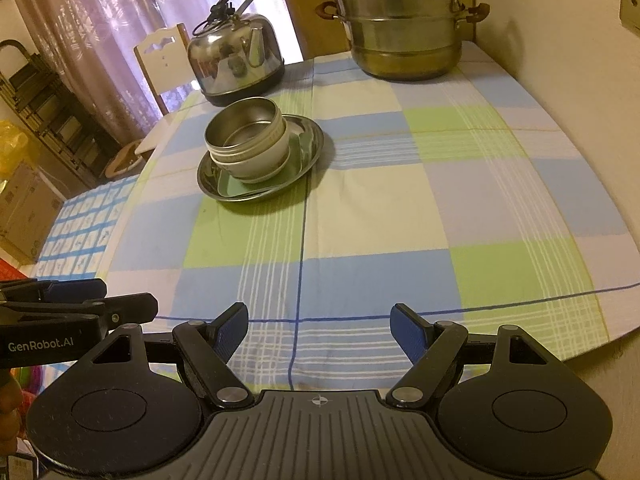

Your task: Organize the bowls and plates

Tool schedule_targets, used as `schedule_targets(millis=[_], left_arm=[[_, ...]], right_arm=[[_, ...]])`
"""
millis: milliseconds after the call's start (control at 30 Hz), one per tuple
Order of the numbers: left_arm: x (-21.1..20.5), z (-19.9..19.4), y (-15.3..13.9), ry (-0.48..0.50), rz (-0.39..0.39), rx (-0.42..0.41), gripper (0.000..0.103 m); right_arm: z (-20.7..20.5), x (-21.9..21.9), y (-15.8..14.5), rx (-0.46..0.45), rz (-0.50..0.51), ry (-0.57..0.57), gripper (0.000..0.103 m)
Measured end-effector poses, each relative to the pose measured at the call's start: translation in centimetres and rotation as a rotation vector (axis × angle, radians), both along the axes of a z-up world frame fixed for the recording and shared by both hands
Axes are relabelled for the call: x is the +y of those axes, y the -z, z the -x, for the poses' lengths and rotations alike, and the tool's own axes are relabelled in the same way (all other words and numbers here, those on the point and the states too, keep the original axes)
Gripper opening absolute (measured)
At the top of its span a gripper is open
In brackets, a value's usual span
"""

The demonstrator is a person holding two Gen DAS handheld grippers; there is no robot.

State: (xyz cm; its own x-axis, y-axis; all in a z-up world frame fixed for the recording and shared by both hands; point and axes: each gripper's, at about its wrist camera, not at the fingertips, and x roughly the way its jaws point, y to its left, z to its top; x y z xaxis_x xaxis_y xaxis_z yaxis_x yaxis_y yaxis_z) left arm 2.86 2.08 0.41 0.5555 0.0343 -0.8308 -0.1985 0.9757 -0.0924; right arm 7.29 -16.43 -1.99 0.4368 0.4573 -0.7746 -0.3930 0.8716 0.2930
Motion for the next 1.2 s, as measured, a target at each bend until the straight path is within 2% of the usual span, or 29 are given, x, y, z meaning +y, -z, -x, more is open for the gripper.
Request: schedule_targets(millis=[1200], left_arm=[[0.6, -1.4, 0.3, 0.004, 0.002, 0.012, 0.070]], right_arm=[[-1.2, 0.7, 0.2, 0.011, 0.006, -0.006, 0.078]])
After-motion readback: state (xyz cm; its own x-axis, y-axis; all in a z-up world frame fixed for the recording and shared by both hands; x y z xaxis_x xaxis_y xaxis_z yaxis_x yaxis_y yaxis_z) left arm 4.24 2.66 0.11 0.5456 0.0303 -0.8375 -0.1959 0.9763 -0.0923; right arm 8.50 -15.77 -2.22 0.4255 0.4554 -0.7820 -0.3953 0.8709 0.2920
